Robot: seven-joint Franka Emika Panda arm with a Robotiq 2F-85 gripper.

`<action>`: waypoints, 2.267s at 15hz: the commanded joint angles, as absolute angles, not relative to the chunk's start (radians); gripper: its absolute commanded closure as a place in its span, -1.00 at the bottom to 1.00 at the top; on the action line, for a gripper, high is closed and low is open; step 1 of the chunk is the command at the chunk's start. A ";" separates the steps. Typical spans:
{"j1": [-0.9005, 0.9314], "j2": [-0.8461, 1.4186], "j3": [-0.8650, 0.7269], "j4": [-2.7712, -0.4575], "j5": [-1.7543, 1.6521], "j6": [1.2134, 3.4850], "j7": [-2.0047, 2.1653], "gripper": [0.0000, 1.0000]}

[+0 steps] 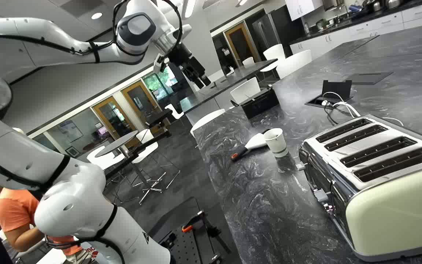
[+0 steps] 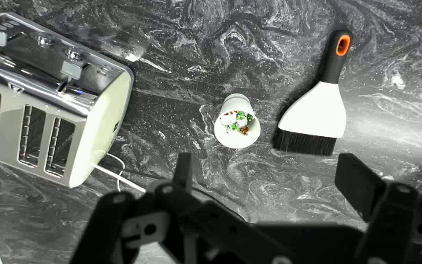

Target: Empty the candy in the cup onto the table

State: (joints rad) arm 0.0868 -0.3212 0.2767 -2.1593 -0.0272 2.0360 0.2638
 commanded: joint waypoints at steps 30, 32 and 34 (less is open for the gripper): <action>0.190 0.388 0.047 -1.988 -0.121 2.467 0.634 -1.00; 0.204 0.418 0.033 -1.978 -0.117 2.479 0.647 -1.00; 0.215 0.447 0.020 -1.962 -0.112 2.495 0.656 -1.00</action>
